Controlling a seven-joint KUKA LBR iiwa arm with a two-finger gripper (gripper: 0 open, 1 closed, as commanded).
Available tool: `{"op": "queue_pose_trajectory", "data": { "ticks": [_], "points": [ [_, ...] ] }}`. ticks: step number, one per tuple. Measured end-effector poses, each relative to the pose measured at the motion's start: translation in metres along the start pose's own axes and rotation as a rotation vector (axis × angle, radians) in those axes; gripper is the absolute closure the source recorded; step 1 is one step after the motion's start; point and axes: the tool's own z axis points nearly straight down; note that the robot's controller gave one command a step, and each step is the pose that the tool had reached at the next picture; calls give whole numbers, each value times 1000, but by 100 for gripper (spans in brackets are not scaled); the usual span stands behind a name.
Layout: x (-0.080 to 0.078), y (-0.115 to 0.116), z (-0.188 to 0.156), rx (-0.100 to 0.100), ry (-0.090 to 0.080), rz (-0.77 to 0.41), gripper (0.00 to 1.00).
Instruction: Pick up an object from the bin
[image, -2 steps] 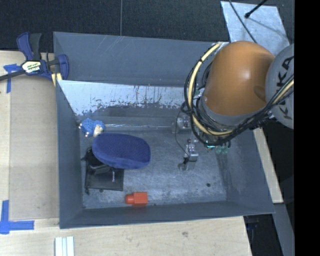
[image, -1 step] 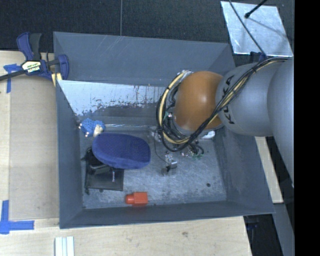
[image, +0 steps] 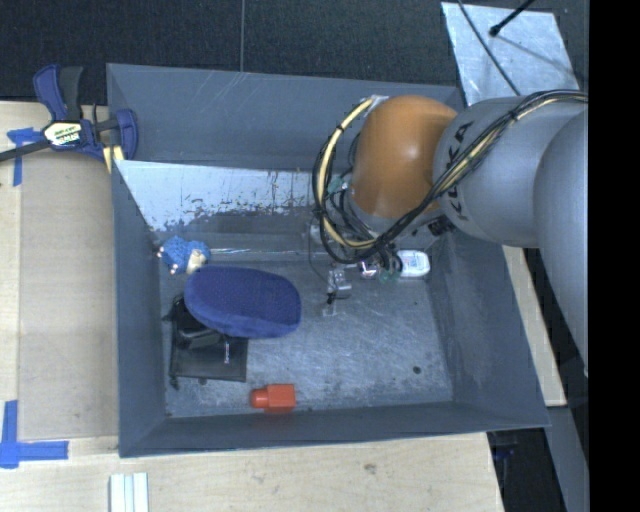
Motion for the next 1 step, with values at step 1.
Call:
{"op": "queue_pose_trajectory", "data": {
  "ticks": [1],
  "points": [
    [10, 2, -19, -1, 3, -302, 0]
  ]
}}
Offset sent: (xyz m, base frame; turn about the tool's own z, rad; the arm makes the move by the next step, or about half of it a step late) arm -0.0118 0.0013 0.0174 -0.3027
